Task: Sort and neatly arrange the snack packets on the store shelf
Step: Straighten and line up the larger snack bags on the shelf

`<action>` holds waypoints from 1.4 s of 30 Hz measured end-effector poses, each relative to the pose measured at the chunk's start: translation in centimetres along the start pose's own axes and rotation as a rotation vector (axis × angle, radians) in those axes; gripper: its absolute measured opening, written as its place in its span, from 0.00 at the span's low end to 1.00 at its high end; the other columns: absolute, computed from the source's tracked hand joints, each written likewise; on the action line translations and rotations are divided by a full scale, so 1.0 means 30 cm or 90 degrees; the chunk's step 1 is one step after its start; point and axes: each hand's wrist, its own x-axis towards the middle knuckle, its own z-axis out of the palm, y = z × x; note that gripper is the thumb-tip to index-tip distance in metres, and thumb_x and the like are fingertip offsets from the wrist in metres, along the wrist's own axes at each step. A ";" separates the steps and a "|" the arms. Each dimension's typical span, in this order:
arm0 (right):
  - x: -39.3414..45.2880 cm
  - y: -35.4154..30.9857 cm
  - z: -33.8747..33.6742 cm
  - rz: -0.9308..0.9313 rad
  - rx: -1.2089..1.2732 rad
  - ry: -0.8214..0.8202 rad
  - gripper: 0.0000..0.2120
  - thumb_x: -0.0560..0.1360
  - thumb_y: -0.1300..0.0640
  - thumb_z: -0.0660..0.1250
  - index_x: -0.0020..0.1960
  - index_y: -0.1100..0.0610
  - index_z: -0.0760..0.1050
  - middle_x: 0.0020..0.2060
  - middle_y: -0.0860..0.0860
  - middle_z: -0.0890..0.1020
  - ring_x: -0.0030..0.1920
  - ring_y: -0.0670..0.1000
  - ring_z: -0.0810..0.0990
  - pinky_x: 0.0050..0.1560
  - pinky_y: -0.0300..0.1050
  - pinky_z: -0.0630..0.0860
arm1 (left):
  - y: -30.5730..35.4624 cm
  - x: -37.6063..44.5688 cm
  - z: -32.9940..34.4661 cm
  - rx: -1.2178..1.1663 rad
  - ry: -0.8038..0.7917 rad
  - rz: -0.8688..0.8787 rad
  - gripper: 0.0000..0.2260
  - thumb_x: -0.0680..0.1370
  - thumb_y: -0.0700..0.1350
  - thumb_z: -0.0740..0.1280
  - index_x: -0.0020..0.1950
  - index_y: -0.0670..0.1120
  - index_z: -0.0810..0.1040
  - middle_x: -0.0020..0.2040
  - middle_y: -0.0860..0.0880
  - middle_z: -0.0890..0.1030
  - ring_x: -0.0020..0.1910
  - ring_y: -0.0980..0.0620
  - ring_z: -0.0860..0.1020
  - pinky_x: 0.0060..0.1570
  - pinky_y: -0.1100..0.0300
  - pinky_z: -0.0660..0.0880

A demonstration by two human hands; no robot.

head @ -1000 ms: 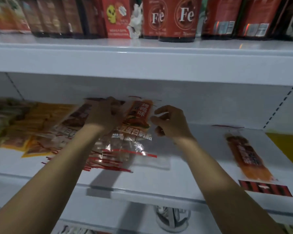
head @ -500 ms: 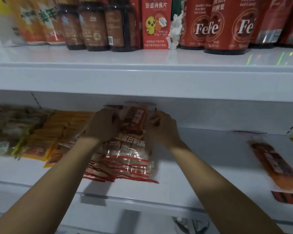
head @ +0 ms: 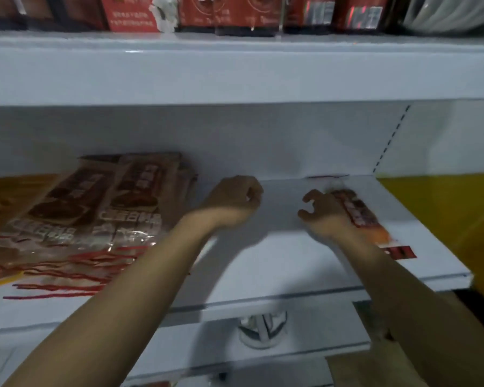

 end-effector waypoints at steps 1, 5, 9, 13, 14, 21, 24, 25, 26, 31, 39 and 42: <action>0.001 0.057 -0.018 0.006 -0.007 0.017 0.16 0.77 0.52 0.71 0.63 0.54 0.76 0.59 0.58 0.79 0.59 0.58 0.78 0.58 0.47 0.73 | 0.027 0.031 0.064 -0.033 -0.048 -0.008 0.13 0.81 0.45 0.66 0.65 0.49 0.80 0.64 0.49 0.81 0.62 0.49 0.79 0.52 0.67 0.67; 0.005 0.250 -0.084 -0.014 -0.104 0.179 0.18 0.73 0.46 0.64 0.55 0.55 0.81 0.59 0.57 0.81 0.59 0.62 0.78 0.59 0.54 0.75 | 0.106 0.092 0.274 -0.026 -0.190 -0.030 0.18 0.82 0.46 0.64 0.72 0.47 0.75 0.71 0.46 0.76 0.68 0.44 0.75 0.57 0.63 0.67; 0.017 0.429 -0.151 0.085 -0.288 0.121 0.34 0.68 0.33 0.56 0.69 0.48 0.71 0.66 0.56 0.77 0.63 0.64 0.74 0.63 0.60 0.70 | 0.132 0.093 0.386 -0.025 -0.169 -0.039 0.17 0.80 0.47 0.62 0.67 0.47 0.78 0.67 0.45 0.78 0.62 0.45 0.77 0.54 0.64 0.68; -0.039 0.426 -0.179 0.093 -0.261 0.092 0.34 0.74 0.34 0.57 0.75 0.48 0.64 0.70 0.58 0.73 0.65 0.68 0.73 0.65 0.63 0.71 | 0.140 0.117 0.390 -0.042 -0.167 -0.063 0.18 0.79 0.48 0.64 0.69 0.49 0.77 0.66 0.48 0.78 0.62 0.48 0.77 0.55 0.65 0.67; -0.046 0.410 -0.174 0.037 -0.276 0.114 0.30 0.76 0.38 0.57 0.75 0.48 0.65 0.68 0.57 0.76 0.62 0.67 0.76 0.61 0.62 0.74 | 0.145 0.124 0.382 -0.053 -0.161 -0.068 0.18 0.80 0.47 0.64 0.70 0.49 0.76 0.66 0.48 0.78 0.62 0.48 0.77 0.55 0.64 0.68; -0.061 0.259 -0.100 -0.230 -0.282 0.157 0.25 0.70 0.69 0.68 0.63 0.52 0.76 0.45 0.53 0.82 0.42 0.58 0.82 0.37 0.47 0.75 | 0.121 0.162 0.347 -0.123 0.092 -0.158 0.16 0.78 0.46 0.66 0.67 0.48 0.77 0.63 0.45 0.79 0.63 0.42 0.77 0.59 0.55 0.73; -0.067 0.209 -0.079 -0.361 -0.233 0.177 0.24 0.67 0.72 0.69 0.58 0.52 0.82 0.46 0.51 0.85 0.47 0.56 0.84 0.49 0.50 0.78 | 0.102 0.153 0.292 0.016 0.186 -0.098 0.13 0.78 0.47 0.66 0.63 0.51 0.78 0.62 0.45 0.75 0.64 0.42 0.73 0.60 0.49 0.70; -0.070 0.197 -0.071 -0.422 -0.211 0.179 0.21 0.68 0.70 0.69 0.55 0.51 0.82 0.48 0.49 0.86 0.53 0.55 0.83 0.57 0.53 0.76 | 0.092 0.157 0.268 0.037 0.158 -0.099 0.13 0.79 0.49 0.66 0.64 0.52 0.77 0.64 0.46 0.74 0.65 0.43 0.72 0.62 0.49 0.69; -0.082 0.184 -0.064 -0.468 -0.187 0.185 0.16 0.70 0.67 0.68 0.51 0.50 0.83 0.51 0.48 0.85 0.59 0.55 0.81 0.64 0.56 0.71 | 0.087 0.157 0.239 0.035 0.100 -0.094 0.14 0.80 0.51 0.66 0.66 0.53 0.76 0.65 0.47 0.74 0.66 0.44 0.73 0.64 0.49 0.69; -0.107 0.157 -0.033 -0.458 -0.030 0.301 0.09 0.69 0.66 0.67 0.39 0.53 0.81 0.53 0.55 0.79 0.59 0.55 0.76 0.56 0.49 0.70 | 0.055 0.118 0.210 -0.202 -0.208 -0.025 0.24 0.79 0.53 0.72 0.73 0.54 0.70 0.61 0.55 0.79 0.59 0.58 0.80 0.52 0.67 0.74; -0.140 0.084 -0.005 -0.199 0.600 0.020 0.11 0.76 0.76 0.64 0.49 0.63 0.81 0.45 0.51 0.88 0.45 0.50 0.87 0.46 0.39 0.81 | 0.037 0.021 0.288 -0.536 0.033 -0.293 0.14 0.78 0.39 0.73 0.58 0.50 0.73 0.45 0.47 0.81 0.42 0.48 0.81 0.35 0.62 0.74; -0.147 0.075 -0.025 -0.070 0.805 -0.067 0.09 0.77 0.72 0.64 0.51 0.68 0.83 0.48 0.63 0.87 0.49 0.60 0.87 0.54 0.53 0.83 | 0.019 0.005 0.309 -0.567 0.052 -0.312 0.39 0.75 0.43 0.77 0.79 0.51 0.57 0.62 0.42 0.75 0.57 0.42 0.79 0.46 0.56 0.77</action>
